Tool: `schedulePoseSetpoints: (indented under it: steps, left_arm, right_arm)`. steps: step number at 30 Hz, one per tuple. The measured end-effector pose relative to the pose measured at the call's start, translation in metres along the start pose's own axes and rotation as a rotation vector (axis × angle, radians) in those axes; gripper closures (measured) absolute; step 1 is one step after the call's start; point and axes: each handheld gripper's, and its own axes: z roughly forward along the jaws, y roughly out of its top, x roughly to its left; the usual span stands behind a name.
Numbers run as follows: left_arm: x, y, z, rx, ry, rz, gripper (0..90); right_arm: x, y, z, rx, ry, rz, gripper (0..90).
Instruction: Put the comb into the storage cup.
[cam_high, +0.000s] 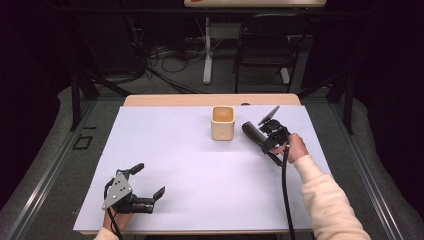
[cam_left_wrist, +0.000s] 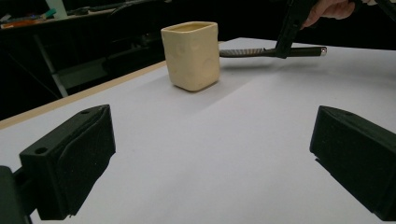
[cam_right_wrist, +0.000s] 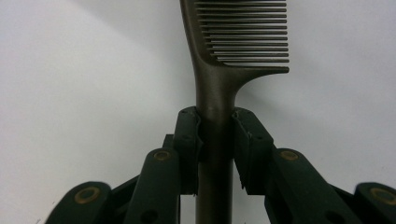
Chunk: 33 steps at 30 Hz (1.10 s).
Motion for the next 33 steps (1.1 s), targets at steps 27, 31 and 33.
schedulePoseSetpoints:
  steps: [27, 31, 33]
  left_arm:
    - [0.000, 0.000, 0.001, -0.002, 0.000, -0.002, 0.2]
    - [0.000, 0.000, 0.001, 0.004, -0.001, -0.001, 0.2]
    - [0.000, 0.000, 0.001, 0.000, 0.001, 0.001, 0.2]
  right_arm:
    - [-0.002, -0.001, -0.023, -0.140, 0.017, -0.009, 72.8]
    - [-0.002, -0.002, -0.024, -0.175, 0.031, -0.007, 72.9]
    - [-0.001, -0.002, -0.024, -0.202, 0.032, -0.008, 72.9]
